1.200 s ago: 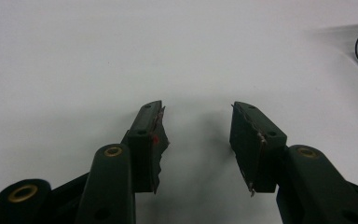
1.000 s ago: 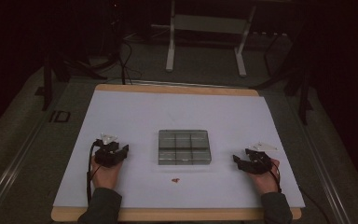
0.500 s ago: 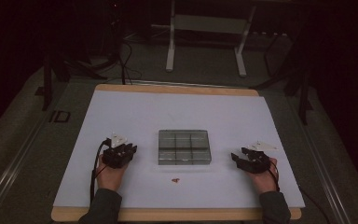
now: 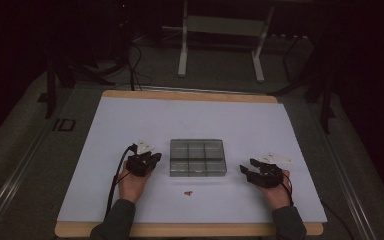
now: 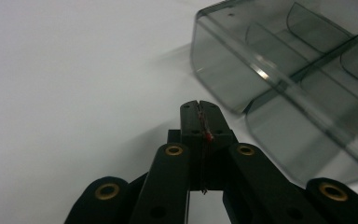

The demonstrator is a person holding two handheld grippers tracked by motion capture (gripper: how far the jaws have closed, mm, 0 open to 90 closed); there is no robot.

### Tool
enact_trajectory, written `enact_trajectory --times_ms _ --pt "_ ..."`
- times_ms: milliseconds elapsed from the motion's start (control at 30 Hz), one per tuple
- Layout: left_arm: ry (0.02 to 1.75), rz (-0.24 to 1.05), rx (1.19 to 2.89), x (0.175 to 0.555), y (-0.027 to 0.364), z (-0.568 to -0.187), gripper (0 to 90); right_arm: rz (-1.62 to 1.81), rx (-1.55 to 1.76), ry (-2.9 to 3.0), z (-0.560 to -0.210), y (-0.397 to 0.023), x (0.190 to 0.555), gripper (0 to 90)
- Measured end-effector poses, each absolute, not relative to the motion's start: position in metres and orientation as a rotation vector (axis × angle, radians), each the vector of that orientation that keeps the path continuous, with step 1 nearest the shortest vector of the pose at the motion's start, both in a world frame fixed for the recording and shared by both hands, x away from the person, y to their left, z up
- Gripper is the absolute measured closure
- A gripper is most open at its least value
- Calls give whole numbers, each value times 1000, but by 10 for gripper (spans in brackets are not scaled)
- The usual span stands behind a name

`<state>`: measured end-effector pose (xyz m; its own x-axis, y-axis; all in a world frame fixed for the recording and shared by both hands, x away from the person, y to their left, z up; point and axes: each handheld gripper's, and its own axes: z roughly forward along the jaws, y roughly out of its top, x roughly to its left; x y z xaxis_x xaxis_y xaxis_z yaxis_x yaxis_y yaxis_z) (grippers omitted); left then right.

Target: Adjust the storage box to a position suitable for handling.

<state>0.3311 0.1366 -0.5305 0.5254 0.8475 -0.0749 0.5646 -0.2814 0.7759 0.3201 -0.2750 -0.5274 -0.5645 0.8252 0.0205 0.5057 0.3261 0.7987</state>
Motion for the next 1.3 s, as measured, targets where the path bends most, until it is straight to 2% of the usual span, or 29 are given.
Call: enact_trajectory --times_ms 33,67,100,133,167,200,333,667,1300 --pt "1138 450 1981 333 134 -531 899 1123 1158 2214 -526 -271 318 538" --pt "1138 450 1981 333 134 -531 899 1123 1158 2214 -526 -271 318 538" --pt "1128 440 1991 335 129 -532 899 1146 1099 2237 -524 -263 315 644" --pt "1128 440 1991 335 129 -532 899 1146 1099 2237 -524 -263 315 644" --pt "1118 439 1998 336 126 -533 899 1176 1057 2257 -522 -255 312 743" --pt "1117 435 1999 337 125 -533 899 1178 1040 2263 -521 -253 312 786" --pt "1108 426 1992 340 125 -533 898 1152 987 2317 -524 -238 310 891" --pt "1053 391 2004 342 123 -532 899 1143 941 2356 -527 -228 305 899" --pt "1005 361 2033 338 113 -531 900 1137 964 2330 -521 -238 297 888"
